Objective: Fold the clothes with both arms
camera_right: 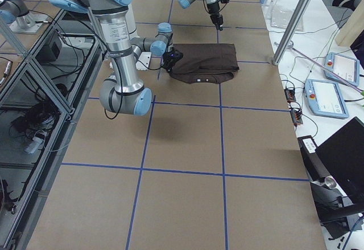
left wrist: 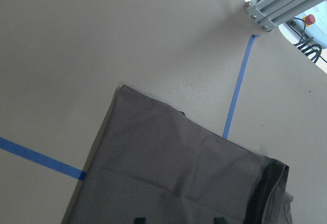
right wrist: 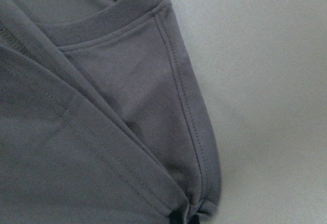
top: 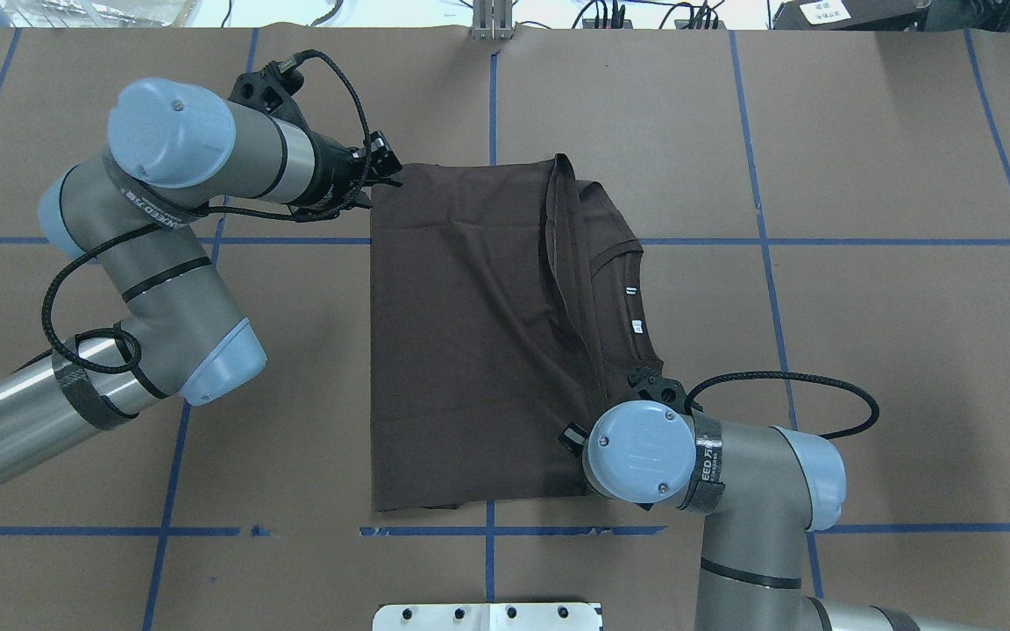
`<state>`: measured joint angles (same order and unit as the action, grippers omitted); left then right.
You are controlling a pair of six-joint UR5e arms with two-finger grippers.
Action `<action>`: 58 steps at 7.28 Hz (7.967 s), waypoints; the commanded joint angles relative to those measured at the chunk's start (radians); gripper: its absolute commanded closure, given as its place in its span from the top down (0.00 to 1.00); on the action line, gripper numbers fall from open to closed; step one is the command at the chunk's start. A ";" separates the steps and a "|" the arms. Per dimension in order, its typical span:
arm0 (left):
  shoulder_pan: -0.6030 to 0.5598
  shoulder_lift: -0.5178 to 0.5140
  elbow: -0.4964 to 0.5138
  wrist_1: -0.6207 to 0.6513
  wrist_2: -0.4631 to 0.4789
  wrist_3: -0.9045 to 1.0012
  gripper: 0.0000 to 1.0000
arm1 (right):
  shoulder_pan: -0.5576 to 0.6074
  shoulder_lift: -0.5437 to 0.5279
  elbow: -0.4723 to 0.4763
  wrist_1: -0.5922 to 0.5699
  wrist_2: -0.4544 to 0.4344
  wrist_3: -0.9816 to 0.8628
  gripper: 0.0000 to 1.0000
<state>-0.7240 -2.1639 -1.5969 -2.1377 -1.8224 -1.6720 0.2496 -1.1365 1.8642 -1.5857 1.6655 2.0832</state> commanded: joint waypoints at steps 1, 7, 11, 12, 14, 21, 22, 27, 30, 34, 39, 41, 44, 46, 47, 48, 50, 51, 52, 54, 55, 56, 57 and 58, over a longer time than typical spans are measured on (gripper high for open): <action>0.000 0.001 0.000 0.001 0.000 0.000 0.54 | 0.000 0.003 0.016 0.001 0.000 -0.005 0.00; 0.314 0.287 -0.332 0.010 0.205 -0.282 0.54 | 0.008 -0.011 0.172 -0.016 0.017 -0.008 0.00; 0.566 0.294 -0.344 0.198 0.362 -0.481 0.58 | 0.003 -0.048 0.182 -0.014 0.022 -0.008 0.00; 0.599 0.299 -0.339 0.202 0.362 -0.489 0.59 | 0.000 -0.048 0.179 -0.014 0.022 -0.006 0.00; 0.617 0.296 -0.344 0.244 0.362 -0.489 0.61 | -0.001 -0.046 0.176 -0.014 0.022 -0.008 0.00; 0.614 0.297 -0.371 0.279 0.360 -0.549 0.00 | 0.000 -0.046 0.176 -0.014 0.022 -0.008 0.00; 0.614 0.297 -0.374 0.277 0.360 -0.549 0.00 | 0.000 -0.046 0.174 -0.013 0.022 -0.008 0.00; 0.650 0.383 -0.672 0.317 0.353 -0.549 0.00 | -0.013 -0.090 0.298 -0.028 0.054 0.024 0.00; 0.434 0.234 -0.650 0.429 0.233 -0.336 0.00 | 0.183 -0.012 0.269 -0.059 0.127 -0.023 0.00; 0.214 0.142 -0.378 0.374 0.150 -0.108 0.00 | 0.358 0.209 -0.076 0.002 0.206 -0.089 0.00; 0.124 0.083 -0.151 0.248 0.152 -0.005 0.00 | 0.413 0.362 -0.417 0.168 0.208 -0.120 0.00; 0.043 0.038 0.111 -0.007 0.153 0.123 0.47 | 0.434 0.439 -0.697 0.448 0.195 -0.136 0.99; 0.000 0.041 0.017 -0.034 0.060 0.138 0.68 | 0.560 0.511 -0.708 0.437 0.345 -0.160 1.00; 0.020 0.038 -0.020 -0.031 0.058 0.044 0.22 | 0.556 0.421 -0.603 0.437 0.352 -0.160 1.00; 0.024 0.041 -0.021 -0.031 0.057 0.048 0.00 | 0.556 0.329 -0.506 0.437 0.361 -0.161 1.00; 0.018 0.053 -0.038 -0.033 -0.012 0.067 0.00 | 0.582 0.281 -0.469 0.434 0.391 -0.204 1.00; -0.067 0.226 -0.161 -0.015 -0.087 0.425 0.00 | 0.699 0.111 -0.400 0.437 0.448 -0.505 1.00; -0.143 0.293 -0.194 0.005 -0.166 0.527 0.00 | 0.748 0.010 -0.351 0.437 0.468 -0.667 1.00; -0.200 0.381 -0.234 0.005 -0.195 0.640 0.00 | 0.801 -0.087 -0.318 0.438 0.491 -0.830 1.00; -0.328 0.481 -0.239 0.040 -0.221 0.951 0.66 | 0.945 -0.246 -0.283 0.437 0.571 -1.179 1.00; -0.403 0.484 -0.236 0.124 -0.225 1.123 1.00 | 1.012 -0.297 -0.292 0.429 0.603 -1.350 1.00; -0.479 0.490 -0.235 0.193 -0.232 1.235 1.00 | 1.066 -0.336 -0.290 0.396 0.605 -1.471 1.00; -0.573 0.490 -0.229 0.278 -0.259 1.402 1.00 | 1.098 -0.370 -0.292 0.357 0.615 -1.593 1.00; -0.637 0.477 -0.219 0.383 -0.335 1.508 1.00 | 1.122 -0.379 -0.293 0.311 0.628 -1.683 1.00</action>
<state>-1.2683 -1.6786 -1.8257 -1.8751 -2.0887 -0.3226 1.3321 -1.4891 1.5726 -1.2216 2.2778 0.5348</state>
